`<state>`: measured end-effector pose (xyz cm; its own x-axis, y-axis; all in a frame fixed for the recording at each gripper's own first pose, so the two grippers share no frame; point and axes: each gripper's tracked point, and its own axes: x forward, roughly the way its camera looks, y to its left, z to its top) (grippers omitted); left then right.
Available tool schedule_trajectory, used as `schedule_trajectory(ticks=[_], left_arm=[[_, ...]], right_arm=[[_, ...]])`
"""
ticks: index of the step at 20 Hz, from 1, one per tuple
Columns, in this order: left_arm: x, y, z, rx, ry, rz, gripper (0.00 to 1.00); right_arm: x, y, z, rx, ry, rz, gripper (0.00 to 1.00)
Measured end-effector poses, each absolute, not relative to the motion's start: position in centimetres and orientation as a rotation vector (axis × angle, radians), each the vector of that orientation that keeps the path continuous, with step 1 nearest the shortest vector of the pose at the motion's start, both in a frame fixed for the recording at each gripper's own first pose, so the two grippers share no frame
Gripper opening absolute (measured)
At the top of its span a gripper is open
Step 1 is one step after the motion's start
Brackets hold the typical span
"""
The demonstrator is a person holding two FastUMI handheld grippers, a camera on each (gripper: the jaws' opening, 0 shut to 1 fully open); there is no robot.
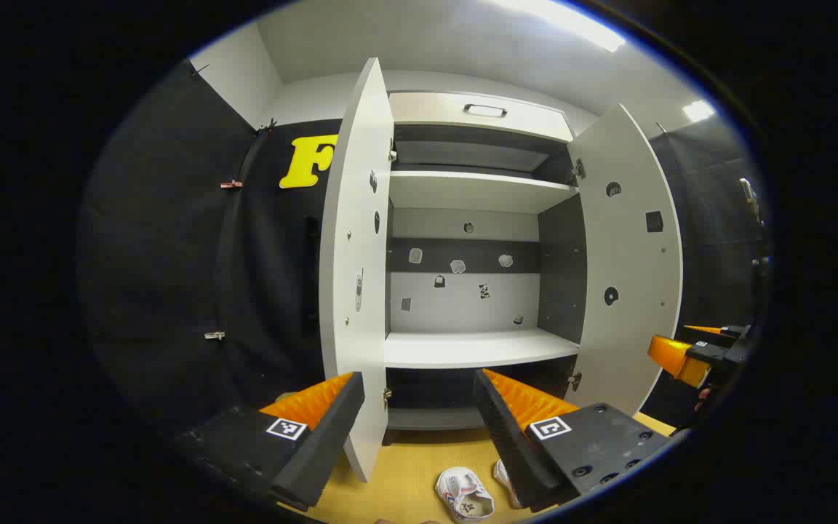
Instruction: Grab one shoe with the right hand and put it into the shoe cabinet, grab the other shoe with the left hand and put it into the shoe cabinet; then close the right door with the right hand and the left door with the left hand.
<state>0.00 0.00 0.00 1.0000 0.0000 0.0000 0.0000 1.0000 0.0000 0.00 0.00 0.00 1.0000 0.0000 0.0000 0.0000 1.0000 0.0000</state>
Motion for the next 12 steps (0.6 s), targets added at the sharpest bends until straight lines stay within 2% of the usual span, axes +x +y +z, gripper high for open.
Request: schedule_trajectory(ticks=[8, 12], left_arm=[[0.7, -2.7, -3.6, -0.042, 0.091, 0.078, 0.95], [1.1, -2.2, -4.2, -0.054, 0.106, 0.076, 0.95]], right_arm=[[1.9, -0.2, -3.5, -0.056, 0.078, 0.129, 0.99], [2.4, -0.2, -3.8, -0.071, 0.087, 0.101, 0.99]])
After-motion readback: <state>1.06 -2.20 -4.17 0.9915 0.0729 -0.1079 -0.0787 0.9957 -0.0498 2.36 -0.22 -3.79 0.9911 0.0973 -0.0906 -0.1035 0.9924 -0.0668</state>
